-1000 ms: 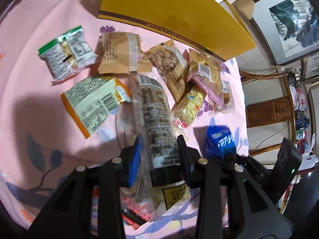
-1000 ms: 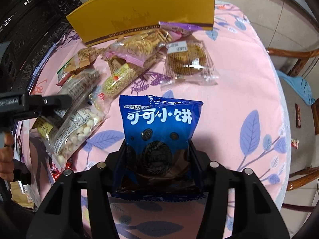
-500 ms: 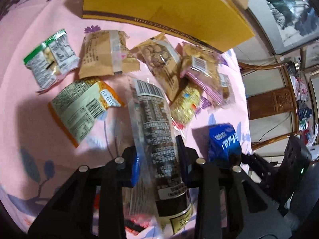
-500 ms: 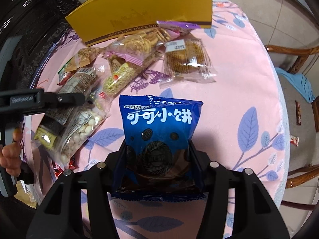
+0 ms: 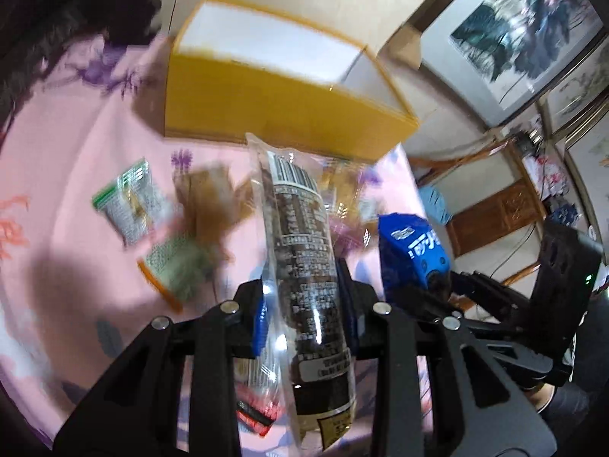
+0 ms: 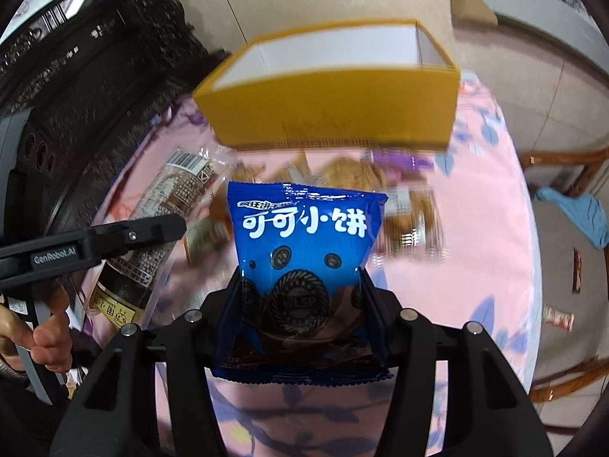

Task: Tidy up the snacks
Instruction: 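Carry both bags over the yellow box and open both tools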

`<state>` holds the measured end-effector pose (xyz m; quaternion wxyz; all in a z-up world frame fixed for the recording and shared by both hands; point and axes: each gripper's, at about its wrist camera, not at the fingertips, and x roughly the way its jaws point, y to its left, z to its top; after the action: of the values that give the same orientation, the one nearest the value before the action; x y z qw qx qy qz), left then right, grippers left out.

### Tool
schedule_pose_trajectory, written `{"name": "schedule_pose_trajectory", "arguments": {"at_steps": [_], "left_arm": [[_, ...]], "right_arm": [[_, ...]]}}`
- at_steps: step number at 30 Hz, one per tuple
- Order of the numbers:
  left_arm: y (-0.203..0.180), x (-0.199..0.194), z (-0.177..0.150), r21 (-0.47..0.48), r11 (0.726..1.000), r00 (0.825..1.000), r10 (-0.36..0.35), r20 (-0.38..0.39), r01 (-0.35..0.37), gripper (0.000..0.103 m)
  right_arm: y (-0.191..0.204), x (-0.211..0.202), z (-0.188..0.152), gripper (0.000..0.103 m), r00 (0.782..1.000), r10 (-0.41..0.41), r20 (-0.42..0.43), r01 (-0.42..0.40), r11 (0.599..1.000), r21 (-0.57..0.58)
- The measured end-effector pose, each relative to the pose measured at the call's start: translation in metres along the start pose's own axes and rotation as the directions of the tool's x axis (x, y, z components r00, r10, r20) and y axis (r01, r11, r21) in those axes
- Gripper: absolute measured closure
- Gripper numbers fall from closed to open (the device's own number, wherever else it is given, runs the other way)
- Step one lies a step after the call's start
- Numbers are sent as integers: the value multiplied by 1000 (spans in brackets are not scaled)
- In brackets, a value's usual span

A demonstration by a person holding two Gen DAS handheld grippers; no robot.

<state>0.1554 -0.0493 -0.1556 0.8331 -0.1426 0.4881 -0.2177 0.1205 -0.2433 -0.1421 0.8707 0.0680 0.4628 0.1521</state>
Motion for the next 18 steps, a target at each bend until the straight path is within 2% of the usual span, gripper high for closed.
{"name": "schedule_pose_trajectory", "arguments": {"at_steps": [4,8,14,18], "left_arm": [[-6,-11,36,6,1000,997,-22,79,21,73],[-13,-13,81,14,999,988,-37,149,35,73],[-32,-15,165,77,997,960,-47,277,27,73],[-40,-7,207,117,993,946,-41,322,4,73]], "right_arm": [[-8,-7,37,47,997,13,73,-14,1000,22],[-16,-9,89,47,988,5,154,-7,1000,16],[-22,-7,163,47,964,-20,264,27,999,-21],[-27,-2,199,47,951,-37,307,50,998,-34]]}}
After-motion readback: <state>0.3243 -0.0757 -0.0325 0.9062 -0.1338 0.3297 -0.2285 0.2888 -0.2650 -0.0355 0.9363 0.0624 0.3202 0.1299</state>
